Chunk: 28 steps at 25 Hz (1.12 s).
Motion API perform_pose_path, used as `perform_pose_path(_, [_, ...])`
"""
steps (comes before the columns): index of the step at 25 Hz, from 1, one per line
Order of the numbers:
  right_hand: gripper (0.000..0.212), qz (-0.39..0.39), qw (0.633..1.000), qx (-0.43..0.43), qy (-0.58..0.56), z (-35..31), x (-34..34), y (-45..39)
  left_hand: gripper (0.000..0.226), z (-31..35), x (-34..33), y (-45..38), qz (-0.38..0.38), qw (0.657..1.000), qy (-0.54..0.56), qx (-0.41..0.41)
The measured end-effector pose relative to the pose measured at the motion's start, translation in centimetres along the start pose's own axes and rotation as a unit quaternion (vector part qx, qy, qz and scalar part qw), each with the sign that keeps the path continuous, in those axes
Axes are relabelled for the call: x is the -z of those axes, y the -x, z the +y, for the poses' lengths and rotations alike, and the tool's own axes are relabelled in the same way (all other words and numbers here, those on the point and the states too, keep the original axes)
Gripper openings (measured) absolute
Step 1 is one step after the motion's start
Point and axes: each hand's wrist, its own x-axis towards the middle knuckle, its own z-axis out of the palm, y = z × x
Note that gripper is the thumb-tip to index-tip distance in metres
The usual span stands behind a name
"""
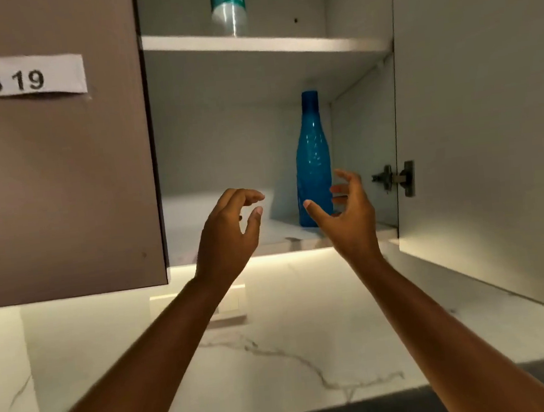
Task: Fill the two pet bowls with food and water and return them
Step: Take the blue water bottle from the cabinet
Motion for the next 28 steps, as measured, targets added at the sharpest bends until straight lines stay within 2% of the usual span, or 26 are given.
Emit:
perform_pose_path(2, [0.080,0.001,0.999,0.002,0.033,1.4,-0.1,-2.8,0.026,-1.3,-1.7,-1.8,-0.018,0.999,-0.038,0.016])
perform_pose_path(6, [0.099,-0.029,0.996,-0.021,0.083,3.9,-1.4,-7.0,0.039,-3.9,-4.5,-5.0,-0.107,0.985,-0.094,0.101])
perform_pose_path(10, [0.114,-0.085,0.990,-0.089,0.074,5.6,-3.2,-9.5,0.042,-5.6,-6.4,-5.5,-0.120,0.975,-0.120,0.145])
perform_pose_path(13, [0.107,-0.102,0.989,-0.098,0.040,6.6,-4.0,-9.9,0.044,-6.3,-7.0,-5.2,-0.121,0.974,-0.121,0.149])
perform_pose_path(18, [0.096,-0.078,0.988,-0.124,0.043,6.8,-3.4,-9.6,0.046,-6.1,-6.8,-5.1,-0.124,0.973,-0.134,0.139])
perform_pose_path(23, [0.091,-0.044,0.994,-0.088,0.039,4.8,-1.9,-8.3,0.046,-3.9,-5.9,-4.7,-0.099,0.979,-0.165,0.072])
perform_pose_path(28, [0.085,-0.044,0.997,-0.063,0.005,0.7,-0.2,-6.1,0.047,-0.6,-3.9,-4.3,-0.073,0.988,-0.120,0.065])
